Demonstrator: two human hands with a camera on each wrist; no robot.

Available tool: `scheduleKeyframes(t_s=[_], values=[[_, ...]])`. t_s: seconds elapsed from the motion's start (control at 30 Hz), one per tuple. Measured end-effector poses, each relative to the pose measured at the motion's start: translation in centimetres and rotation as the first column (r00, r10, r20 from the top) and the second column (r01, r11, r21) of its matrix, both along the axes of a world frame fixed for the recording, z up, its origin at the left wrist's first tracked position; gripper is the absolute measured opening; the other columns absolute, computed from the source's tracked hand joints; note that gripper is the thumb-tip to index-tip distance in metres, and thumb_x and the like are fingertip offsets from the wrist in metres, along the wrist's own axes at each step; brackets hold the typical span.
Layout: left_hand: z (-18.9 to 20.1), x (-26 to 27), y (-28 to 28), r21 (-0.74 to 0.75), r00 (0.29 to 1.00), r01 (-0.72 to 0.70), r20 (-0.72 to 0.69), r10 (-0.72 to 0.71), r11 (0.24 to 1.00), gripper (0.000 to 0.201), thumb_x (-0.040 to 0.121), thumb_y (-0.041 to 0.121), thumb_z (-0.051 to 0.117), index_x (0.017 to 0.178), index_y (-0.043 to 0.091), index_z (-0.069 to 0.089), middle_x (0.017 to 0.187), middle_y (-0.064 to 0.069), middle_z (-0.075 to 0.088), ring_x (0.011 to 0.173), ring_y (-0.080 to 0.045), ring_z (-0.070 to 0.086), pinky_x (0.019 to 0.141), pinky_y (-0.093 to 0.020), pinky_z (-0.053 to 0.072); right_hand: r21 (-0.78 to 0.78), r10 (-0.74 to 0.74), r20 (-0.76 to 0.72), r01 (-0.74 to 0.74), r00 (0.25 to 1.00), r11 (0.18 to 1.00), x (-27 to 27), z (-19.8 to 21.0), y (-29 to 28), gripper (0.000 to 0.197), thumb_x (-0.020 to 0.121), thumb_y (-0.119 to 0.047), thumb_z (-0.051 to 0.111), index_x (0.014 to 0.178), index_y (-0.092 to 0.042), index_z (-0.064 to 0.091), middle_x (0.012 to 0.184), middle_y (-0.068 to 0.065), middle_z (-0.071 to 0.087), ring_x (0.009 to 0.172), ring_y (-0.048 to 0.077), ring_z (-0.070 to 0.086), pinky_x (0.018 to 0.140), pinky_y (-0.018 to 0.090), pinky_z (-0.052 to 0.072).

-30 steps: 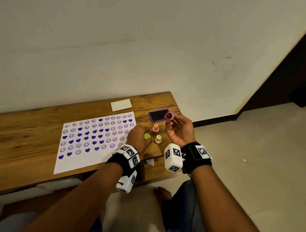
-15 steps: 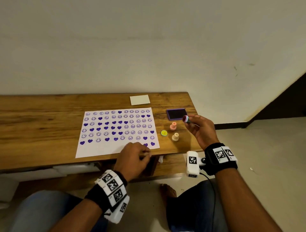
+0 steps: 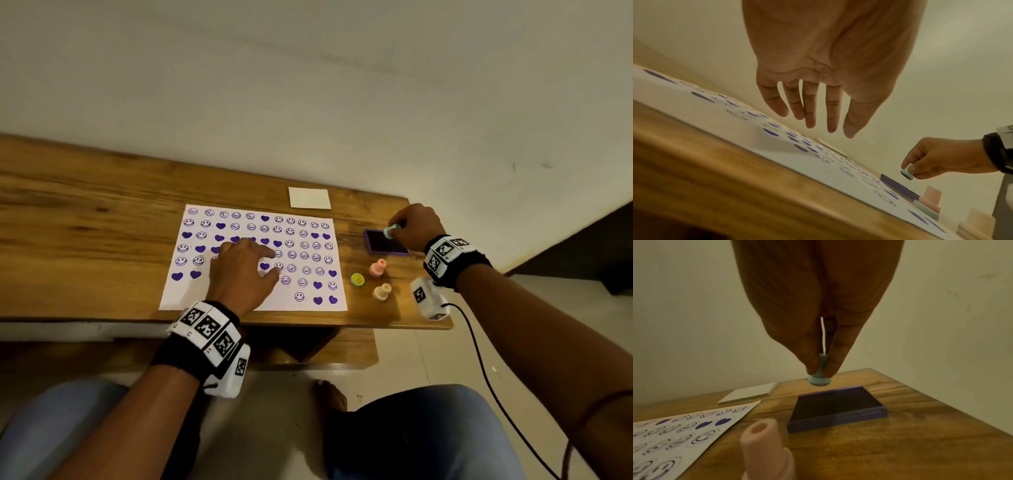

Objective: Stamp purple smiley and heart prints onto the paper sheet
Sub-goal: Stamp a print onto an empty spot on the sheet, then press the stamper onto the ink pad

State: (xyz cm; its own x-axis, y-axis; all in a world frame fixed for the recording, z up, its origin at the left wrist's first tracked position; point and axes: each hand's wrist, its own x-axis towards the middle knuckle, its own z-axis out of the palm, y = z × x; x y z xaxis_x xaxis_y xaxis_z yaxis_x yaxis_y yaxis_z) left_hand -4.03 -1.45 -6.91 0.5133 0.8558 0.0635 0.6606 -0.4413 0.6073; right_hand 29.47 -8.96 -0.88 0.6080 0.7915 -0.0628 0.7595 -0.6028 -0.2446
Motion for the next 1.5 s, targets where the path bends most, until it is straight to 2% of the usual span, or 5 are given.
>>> scheduleKeyframes(t_s=[0.97,1.13,1.23,1.3,1.5], values=[[1.0,-1.7,0.6,-0.097,0.994,0.09,-0.053,-0.096,0.991,0.047,0.084,0.034,0.069,0.128,0.021,0.059,0.145,-0.001,0.045,0.138,-0.02,0.032,0.11,-0.034,0.027,-0.182,0.065,0.054,-0.054,0.996,0.982,-1.7,-0.8,1.3,0.023,0.082,-0.016,0.076,0.105,-0.012,0.078,0.111,0.011,0.073,0.104,0.028,0.065,0.076,0.026,0.046],[1.0,-2.0,1.2,-0.086,0.955,0.179,-0.223,-0.194,0.98,0.057,0.089,0.034,0.061,0.142,0.026,0.043,0.157,0.002,0.025,0.147,-0.02,0.013,0.117,-0.039,0.017,0.244,-0.081,-0.107,0.105,0.991,0.964,-2.0,1.8,-0.6,0.025,0.081,-0.024,0.08,0.104,-0.014,0.077,0.097,0.008,0.075,0.093,0.024,0.07,0.086,0.032,0.054],[0.7,-2.1,1.3,-0.119,0.924,0.194,-0.311,-0.222,0.974,0.061,0.089,0.038,0.06,0.145,0.031,0.037,0.158,0.003,0.022,0.147,-0.022,0.012,0.117,-0.042,0.018,0.535,0.082,-0.603,0.325,0.794,0.78,-6.2,4.1,-2.9,0.026,0.083,-0.012,0.078,0.107,-0.003,0.073,0.082,0.004,0.073,0.073,0.015,0.07,0.072,0.026,0.058],[0.6,-2.0,1.0,-0.141,0.901,0.193,-0.367,-0.232,0.971,0.059,0.09,0.04,0.057,0.144,0.035,0.036,0.158,0.004,0.021,0.146,-0.023,0.015,0.115,-0.046,0.02,0.511,0.269,-0.836,0.497,0.479,0.701,-10.5,4.8,-4.5,0.008,0.088,0.001,0.066,0.095,0.003,0.069,0.078,0.003,0.072,0.07,0.01,0.068,0.067,0.021,0.057],[1.2,-1.7,0.0,-0.075,0.893,0.168,-0.411,-0.184,0.983,0.054,0.085,0.047,0.059,0.137,0.039,0.046,0.15,0.005,0.035,0.136,-0.026,0.028,0.107,-0.052,0.029,0.121,0.454,-0.816,0.663,-0.357,0.739,-19.4,1.0,-7.3,0.033,0.06,0.005,0.085,0.091,0.003,0.073,0.092,0.016,0.071,0.076,0.021,0.073,0.067,0.024,0.061]])
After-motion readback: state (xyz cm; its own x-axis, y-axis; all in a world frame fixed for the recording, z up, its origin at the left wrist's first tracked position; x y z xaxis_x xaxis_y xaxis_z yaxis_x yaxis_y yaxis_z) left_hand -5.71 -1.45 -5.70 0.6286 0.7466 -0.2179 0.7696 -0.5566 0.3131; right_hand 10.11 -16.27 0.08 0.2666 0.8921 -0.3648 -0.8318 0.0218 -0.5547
